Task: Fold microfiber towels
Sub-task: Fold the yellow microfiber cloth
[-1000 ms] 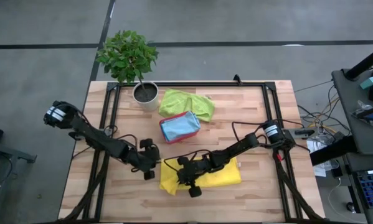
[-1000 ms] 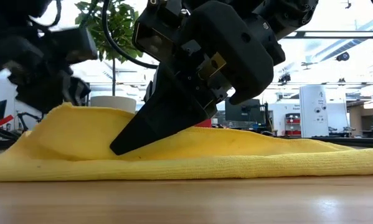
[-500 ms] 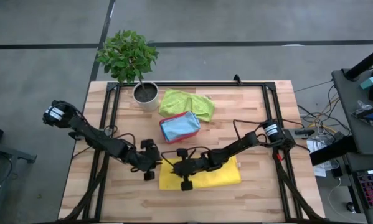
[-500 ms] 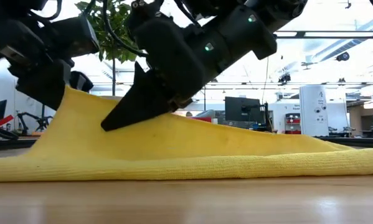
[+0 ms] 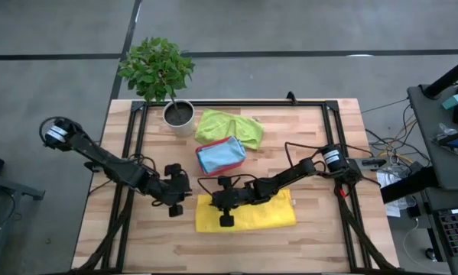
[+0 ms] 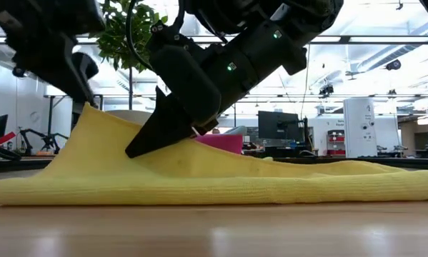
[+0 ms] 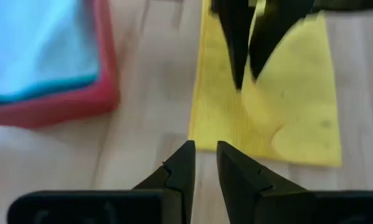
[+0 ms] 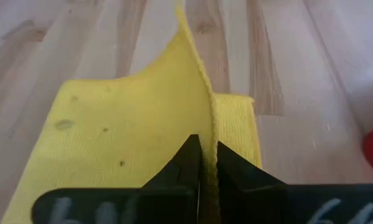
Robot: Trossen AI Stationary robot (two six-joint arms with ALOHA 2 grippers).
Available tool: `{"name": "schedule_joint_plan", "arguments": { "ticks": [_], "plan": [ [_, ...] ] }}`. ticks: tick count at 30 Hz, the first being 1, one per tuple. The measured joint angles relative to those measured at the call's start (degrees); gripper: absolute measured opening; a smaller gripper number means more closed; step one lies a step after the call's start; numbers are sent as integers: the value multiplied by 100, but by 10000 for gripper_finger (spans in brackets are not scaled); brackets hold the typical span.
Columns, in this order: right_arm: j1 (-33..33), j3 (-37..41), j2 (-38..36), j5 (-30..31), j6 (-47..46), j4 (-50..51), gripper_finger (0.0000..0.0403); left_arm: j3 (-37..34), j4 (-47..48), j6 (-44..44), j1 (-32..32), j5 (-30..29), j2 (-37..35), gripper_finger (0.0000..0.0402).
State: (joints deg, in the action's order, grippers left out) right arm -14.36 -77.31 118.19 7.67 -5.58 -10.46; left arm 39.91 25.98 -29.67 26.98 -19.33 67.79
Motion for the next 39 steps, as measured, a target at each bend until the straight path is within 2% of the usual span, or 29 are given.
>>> {"name": "schedule_joint_plan", "arguments": {
  "ticks": [7,15,18,24,33,39],
  "plan": [
    [126,1,0,5,-39,-10,48,8,-64,-2,4,-237,-275,52],
    [163,8,-122,-18,-30,154,110,-7,-920,-5,14,-208,167,52],
    [85,8,-403,-44,-79,690,126,-7,-1078,-10,15,-87,362,52],
    [-299,88,-1203,-104,-445,2395,139,23,-1386,-289,55,234,624,52],
    [-1204,745,-2113,-12,-2197,3818,118,59,-2533,-257,133,263,1683,52],
    [-1731,1643,-2708,287,-4586,4645,105,215,-2577,-420,131,282,2474,52]
  ]
}}
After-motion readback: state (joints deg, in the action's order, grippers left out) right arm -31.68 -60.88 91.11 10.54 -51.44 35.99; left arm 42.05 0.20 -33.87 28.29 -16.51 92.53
